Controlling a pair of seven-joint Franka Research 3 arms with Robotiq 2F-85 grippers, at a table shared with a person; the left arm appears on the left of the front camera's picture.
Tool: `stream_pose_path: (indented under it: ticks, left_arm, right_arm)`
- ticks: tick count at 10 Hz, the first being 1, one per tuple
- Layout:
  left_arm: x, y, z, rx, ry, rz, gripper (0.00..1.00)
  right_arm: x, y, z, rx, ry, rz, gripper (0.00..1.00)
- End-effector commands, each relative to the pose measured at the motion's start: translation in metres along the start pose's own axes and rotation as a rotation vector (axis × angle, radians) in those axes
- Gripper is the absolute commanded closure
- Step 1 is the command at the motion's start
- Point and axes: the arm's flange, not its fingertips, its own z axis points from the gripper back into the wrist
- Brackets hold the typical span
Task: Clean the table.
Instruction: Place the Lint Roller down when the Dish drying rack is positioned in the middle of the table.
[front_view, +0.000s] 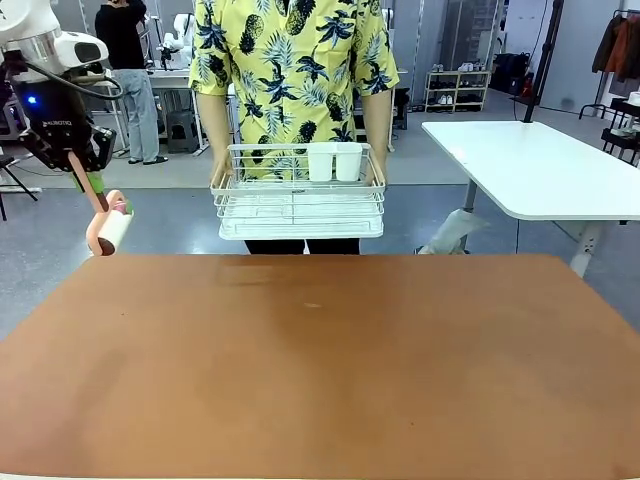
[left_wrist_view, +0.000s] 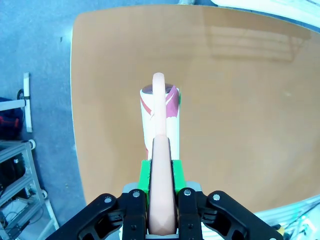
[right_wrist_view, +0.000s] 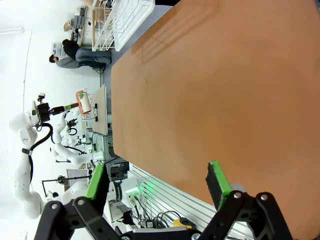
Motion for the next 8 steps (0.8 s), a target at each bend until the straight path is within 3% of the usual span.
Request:
stream_pose_path:
  ticks: [1, 8]
  left_arm:
    - [0.0035, 0.0021, 0.0046, 0.033, 0.011, 0.018, 0.79]
    - [0.0035, 0.0021, 0.0046, 0.033, 0.011, 0.018, 0.79]
  right_arm:
    - [-0.0019, 0.0028, -0.0003, 0.019, -0.010, 0.003, 0.00]
    - [-0.0019, 0.0028, -0.0003, 0.019, -0.010, 0.003, 0.00]
